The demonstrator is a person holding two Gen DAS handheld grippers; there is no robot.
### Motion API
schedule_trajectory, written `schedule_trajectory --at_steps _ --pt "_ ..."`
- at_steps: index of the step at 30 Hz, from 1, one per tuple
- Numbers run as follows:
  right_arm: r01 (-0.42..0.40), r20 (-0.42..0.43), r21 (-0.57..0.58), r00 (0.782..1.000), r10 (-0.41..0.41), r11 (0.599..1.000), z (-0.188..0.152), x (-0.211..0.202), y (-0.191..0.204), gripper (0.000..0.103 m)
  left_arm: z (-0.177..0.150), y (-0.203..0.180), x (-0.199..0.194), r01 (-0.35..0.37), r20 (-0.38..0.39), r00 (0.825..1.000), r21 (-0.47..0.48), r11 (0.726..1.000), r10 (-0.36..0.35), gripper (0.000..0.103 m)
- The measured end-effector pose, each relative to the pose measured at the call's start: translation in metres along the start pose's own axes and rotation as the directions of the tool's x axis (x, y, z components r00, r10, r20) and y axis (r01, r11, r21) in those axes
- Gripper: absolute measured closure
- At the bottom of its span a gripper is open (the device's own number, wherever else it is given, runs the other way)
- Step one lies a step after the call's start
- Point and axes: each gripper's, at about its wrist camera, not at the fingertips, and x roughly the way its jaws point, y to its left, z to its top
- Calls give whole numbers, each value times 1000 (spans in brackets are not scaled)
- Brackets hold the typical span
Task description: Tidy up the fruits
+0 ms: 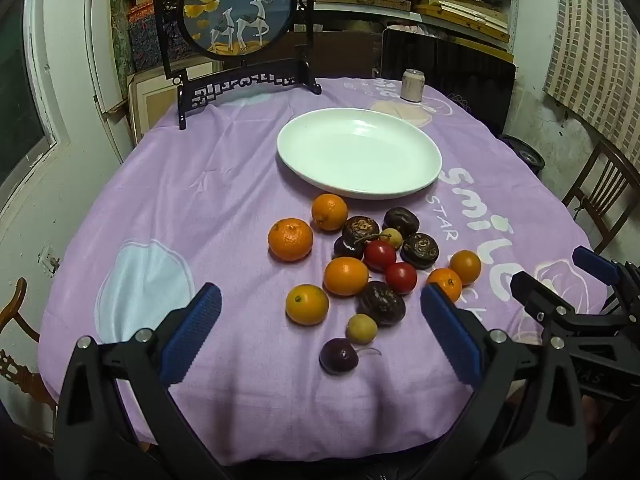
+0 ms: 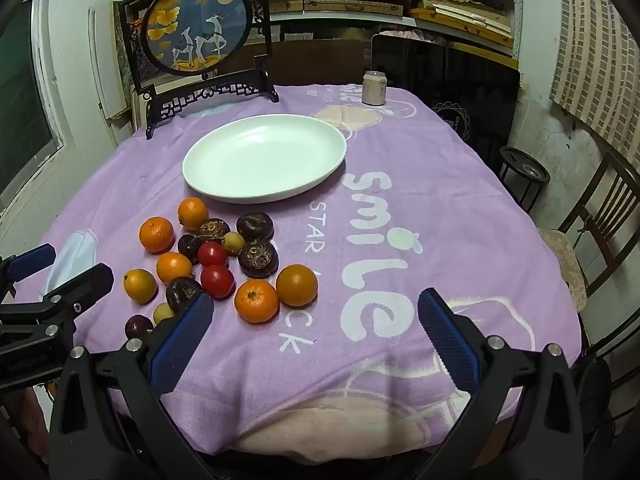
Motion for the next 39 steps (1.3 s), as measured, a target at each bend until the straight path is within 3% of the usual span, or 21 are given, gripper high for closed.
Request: schedule_trajectory --at_steps 39 --pt "-2 0 2 1000 2 1000 -2 1 2 1 -6 0 3 13 -16 1000 -14 1000 -13 2"
